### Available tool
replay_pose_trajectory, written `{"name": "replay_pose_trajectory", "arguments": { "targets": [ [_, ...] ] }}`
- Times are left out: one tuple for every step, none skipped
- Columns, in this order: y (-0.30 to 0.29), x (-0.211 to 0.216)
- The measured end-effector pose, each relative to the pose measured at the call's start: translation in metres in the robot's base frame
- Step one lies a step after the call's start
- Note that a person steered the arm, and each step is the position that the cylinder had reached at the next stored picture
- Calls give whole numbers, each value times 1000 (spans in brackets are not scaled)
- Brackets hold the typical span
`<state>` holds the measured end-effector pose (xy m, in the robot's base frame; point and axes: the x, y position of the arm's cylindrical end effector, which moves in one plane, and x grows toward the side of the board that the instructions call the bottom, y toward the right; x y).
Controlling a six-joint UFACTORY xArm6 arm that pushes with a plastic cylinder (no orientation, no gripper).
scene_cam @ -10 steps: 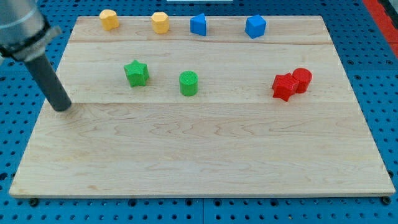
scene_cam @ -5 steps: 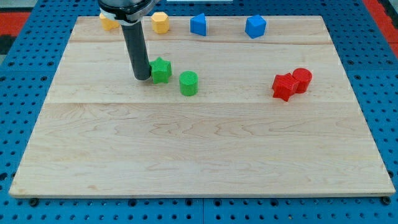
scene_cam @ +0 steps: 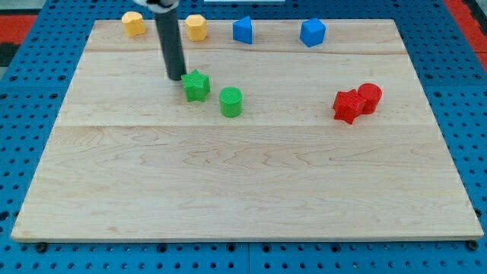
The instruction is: Push the green star to the top left side of the green circle
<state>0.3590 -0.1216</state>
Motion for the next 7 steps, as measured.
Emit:
{"name": "replay_pose_trajectory", "arguments": {
  "targets": [
    [3, -2],
    [16, -24],
    [16, -24],
    [18, 9],
    [29, 10],
    [33, 5],
    [28, 5]
  ]
}}
